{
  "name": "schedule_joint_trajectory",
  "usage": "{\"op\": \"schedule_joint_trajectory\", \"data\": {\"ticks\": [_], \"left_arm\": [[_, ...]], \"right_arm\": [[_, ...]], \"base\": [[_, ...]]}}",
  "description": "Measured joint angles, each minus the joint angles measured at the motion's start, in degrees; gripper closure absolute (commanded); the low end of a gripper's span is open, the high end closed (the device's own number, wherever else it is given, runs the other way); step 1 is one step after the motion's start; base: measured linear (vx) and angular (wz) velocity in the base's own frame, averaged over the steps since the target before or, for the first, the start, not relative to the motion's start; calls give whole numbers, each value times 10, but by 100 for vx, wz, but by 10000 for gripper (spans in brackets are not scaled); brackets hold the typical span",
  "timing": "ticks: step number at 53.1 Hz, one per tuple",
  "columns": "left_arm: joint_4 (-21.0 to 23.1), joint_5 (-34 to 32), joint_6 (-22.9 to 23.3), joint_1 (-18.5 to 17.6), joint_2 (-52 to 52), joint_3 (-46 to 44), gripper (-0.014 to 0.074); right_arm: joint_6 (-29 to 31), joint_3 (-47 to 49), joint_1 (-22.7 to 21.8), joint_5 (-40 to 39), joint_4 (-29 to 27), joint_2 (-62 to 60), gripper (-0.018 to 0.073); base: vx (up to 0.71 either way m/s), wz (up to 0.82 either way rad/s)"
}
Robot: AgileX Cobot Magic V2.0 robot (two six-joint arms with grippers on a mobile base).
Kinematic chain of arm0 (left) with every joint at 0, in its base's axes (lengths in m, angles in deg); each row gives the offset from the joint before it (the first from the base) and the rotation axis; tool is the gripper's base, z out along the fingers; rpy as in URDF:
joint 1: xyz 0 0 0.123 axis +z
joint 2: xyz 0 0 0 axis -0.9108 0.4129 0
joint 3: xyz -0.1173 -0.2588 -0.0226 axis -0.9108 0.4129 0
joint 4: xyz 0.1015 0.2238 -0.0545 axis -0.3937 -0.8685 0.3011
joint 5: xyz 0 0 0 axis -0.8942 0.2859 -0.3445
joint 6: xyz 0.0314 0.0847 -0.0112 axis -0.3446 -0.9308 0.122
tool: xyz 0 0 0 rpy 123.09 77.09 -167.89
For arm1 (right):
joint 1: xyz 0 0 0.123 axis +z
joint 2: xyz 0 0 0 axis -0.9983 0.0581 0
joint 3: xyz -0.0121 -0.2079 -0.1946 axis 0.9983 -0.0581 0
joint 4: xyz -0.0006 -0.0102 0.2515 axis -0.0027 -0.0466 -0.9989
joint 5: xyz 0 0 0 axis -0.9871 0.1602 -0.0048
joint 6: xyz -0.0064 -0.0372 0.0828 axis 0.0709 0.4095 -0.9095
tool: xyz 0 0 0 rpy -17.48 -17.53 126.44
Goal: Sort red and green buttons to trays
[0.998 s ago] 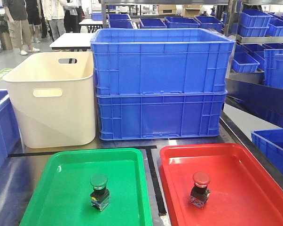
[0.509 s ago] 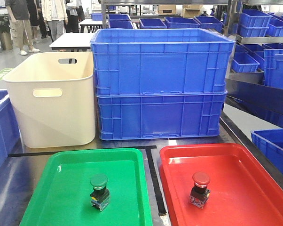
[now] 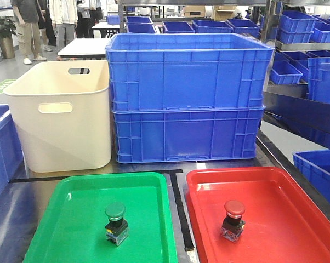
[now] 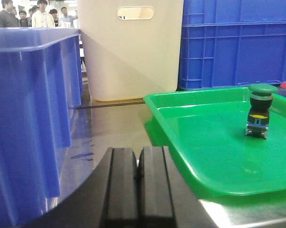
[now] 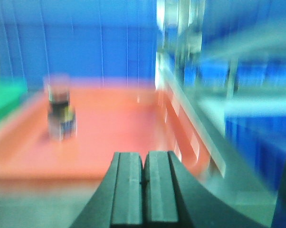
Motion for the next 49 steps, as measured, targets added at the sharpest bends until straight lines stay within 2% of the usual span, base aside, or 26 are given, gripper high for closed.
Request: {"op": "schedule_joint_trajectory", "data": {"ticks": [49], "left_arm": [[0,0,0,0,0,0,599]], "right_arm": [[11,0,0,-10,-4,0,569]], "base": [[0,0]]}}
